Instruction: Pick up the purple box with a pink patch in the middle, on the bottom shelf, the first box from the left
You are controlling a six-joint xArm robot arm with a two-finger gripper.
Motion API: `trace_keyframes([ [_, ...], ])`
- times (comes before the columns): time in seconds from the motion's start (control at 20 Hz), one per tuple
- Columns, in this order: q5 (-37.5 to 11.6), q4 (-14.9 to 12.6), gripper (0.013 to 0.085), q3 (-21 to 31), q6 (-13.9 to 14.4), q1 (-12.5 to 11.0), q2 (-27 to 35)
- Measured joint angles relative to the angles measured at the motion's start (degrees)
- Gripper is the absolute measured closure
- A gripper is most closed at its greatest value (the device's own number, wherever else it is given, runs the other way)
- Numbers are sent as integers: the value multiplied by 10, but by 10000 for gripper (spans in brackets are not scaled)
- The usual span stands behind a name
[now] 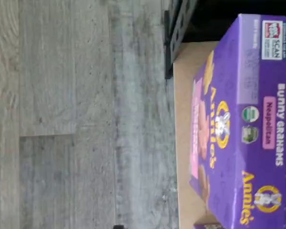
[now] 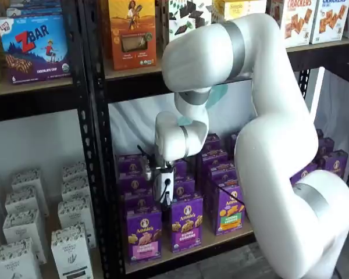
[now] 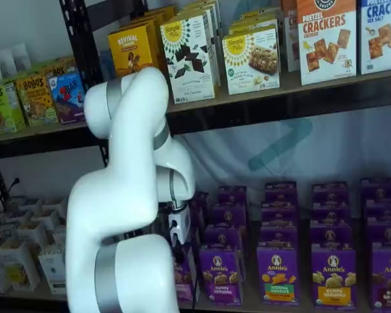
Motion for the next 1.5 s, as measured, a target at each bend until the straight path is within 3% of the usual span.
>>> trace_keyframes([
  [0.4, 16, 14, 130, -64, -7, 4, 47],
  [0.95, 53, -26, 130, -154, 38, 12, 117],
  [1.5, 57, -37, 130, -195, 59, 24, 160],
])
